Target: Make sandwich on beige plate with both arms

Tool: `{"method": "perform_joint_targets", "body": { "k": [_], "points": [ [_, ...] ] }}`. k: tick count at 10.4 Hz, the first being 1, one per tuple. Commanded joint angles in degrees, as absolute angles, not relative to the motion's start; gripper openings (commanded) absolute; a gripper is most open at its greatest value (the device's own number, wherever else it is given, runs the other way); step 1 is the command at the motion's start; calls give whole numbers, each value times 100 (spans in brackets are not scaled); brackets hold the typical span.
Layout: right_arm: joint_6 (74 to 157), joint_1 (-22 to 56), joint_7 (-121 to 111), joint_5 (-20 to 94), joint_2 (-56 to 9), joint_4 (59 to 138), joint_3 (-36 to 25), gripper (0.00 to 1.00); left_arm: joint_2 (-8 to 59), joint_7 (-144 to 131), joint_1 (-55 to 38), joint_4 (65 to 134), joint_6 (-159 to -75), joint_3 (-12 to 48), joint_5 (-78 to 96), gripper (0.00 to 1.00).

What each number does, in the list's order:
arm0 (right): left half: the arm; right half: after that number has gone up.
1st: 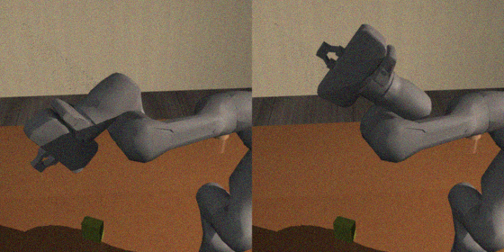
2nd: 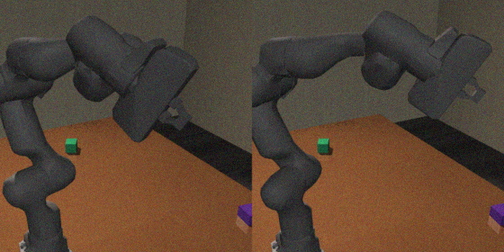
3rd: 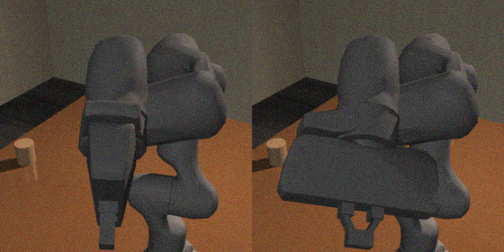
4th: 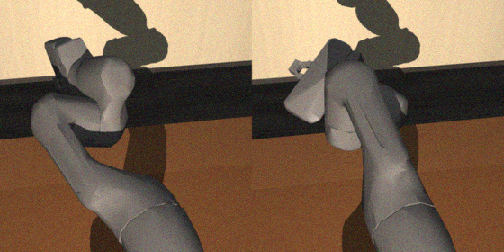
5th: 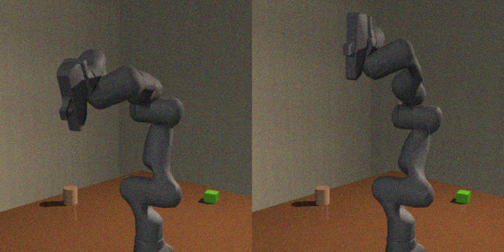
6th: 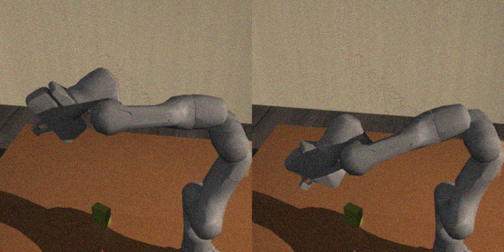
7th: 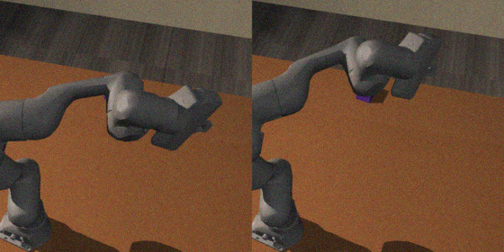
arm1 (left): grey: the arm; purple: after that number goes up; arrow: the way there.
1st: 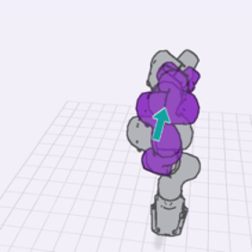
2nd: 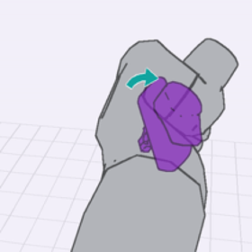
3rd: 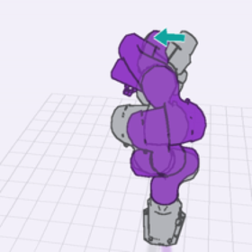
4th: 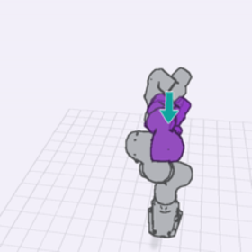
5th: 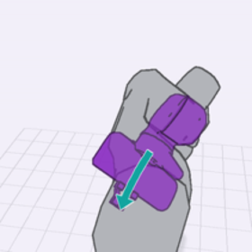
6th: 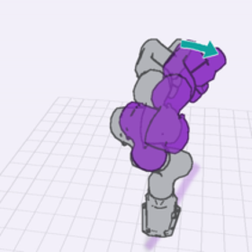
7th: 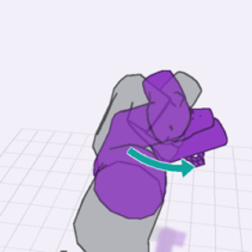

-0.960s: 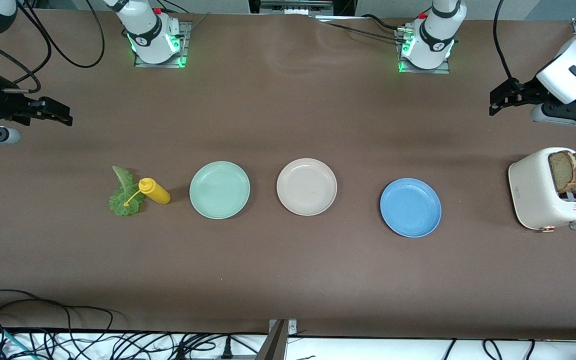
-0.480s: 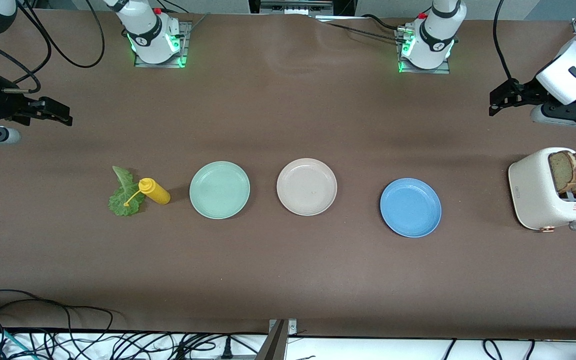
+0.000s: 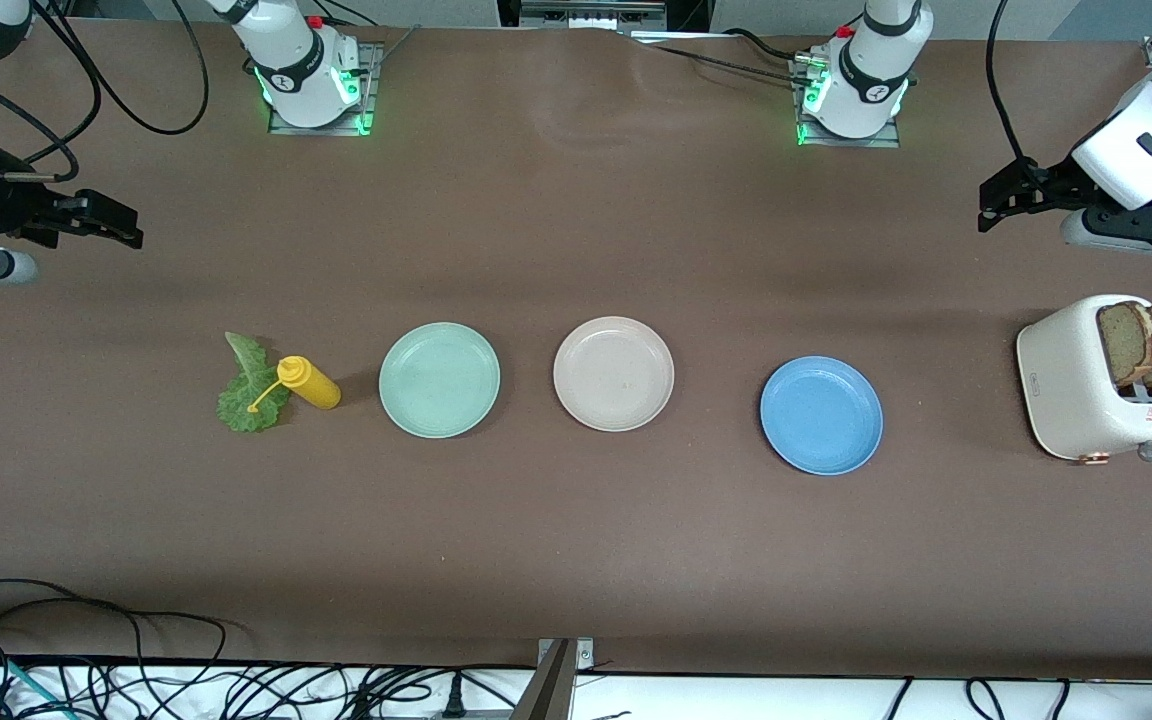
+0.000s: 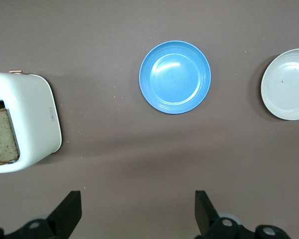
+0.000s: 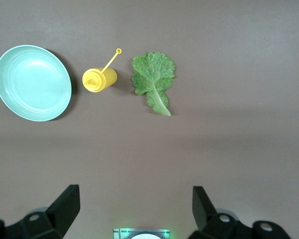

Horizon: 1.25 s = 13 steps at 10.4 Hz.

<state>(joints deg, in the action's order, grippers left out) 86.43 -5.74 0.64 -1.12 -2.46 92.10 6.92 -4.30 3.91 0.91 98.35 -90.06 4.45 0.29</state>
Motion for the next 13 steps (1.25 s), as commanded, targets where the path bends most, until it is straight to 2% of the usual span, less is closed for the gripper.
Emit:
{"method": "perform_joint_targets", "body": {
  "k": [1, 13],
  "points": [
    [8534, -571, -35, -202, -158, 9246, 685, 100, -352, 527, 97, 9650, -8886, 431, -62, 100],
    [8622, -580, -53, -211, -167, 9352, 650, 100, -352, 536, 149, 9650, -8886, 431, -62, 100]
  ]
}}
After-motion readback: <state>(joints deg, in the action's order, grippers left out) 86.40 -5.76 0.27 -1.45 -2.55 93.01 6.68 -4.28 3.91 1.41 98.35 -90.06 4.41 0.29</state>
